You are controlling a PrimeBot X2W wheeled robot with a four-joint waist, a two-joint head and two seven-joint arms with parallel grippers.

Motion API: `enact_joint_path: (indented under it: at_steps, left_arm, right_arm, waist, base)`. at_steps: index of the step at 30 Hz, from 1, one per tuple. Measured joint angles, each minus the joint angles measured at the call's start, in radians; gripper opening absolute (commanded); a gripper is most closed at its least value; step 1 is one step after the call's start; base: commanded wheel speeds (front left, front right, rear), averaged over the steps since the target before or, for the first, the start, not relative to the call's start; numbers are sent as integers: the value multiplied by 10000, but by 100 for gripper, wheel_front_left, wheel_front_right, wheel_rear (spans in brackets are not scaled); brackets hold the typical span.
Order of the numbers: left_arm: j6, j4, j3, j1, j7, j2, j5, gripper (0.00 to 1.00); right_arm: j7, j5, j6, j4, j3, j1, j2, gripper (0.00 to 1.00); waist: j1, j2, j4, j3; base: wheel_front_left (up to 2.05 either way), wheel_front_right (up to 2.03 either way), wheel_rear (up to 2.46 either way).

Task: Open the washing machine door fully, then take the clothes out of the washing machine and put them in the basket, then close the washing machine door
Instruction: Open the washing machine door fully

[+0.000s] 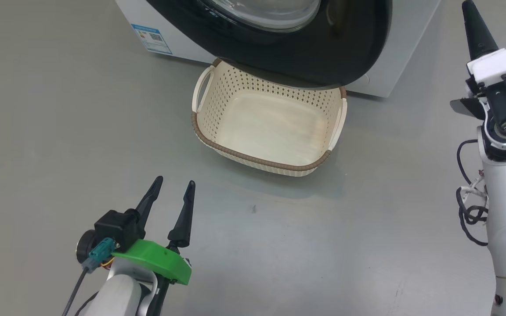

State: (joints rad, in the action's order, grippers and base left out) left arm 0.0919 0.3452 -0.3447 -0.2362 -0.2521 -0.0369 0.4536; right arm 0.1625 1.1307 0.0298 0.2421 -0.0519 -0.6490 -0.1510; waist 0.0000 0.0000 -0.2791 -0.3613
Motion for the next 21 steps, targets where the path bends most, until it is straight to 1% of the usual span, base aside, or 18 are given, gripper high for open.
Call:
enact_joint_path:
  at_steps: [3,5,7,12,21]
  left_arm:
    - [-2,-2,-132,-38,0,2,94,100]
    - [-33,-6,-169,-102,0,6,117,100]
    - [-81,-19,-199,-153,0,8,150,100]
    - [-163,-33,-290,-257,0,19,217,100]
    - [-265,-35,-431,-316,0,36,305,100]
  right_arm:
    - [527,493,109,138,157,-454,0,0]
    - [853,780,255,224,257,-767,0,0]
    - [1175,1093,276,272,366,-1064,-6,0]
    - [1935,1820,485,529,583,-1716,-17,0]
    - [3060,2399,711,997,512,-2194,-21,0]
  waist:
    - [0,0,-184,-144]
    - [0,0,-303,-236]
    - [0,0,-413,-331]
    - [0,0,-647,-541]
    - [0,0,-810,-690]
  base:
    - [0,0,0]
    - [0,0,0]
    - [0,0,0]
    - [0,0,0]
    - [0,0,0]
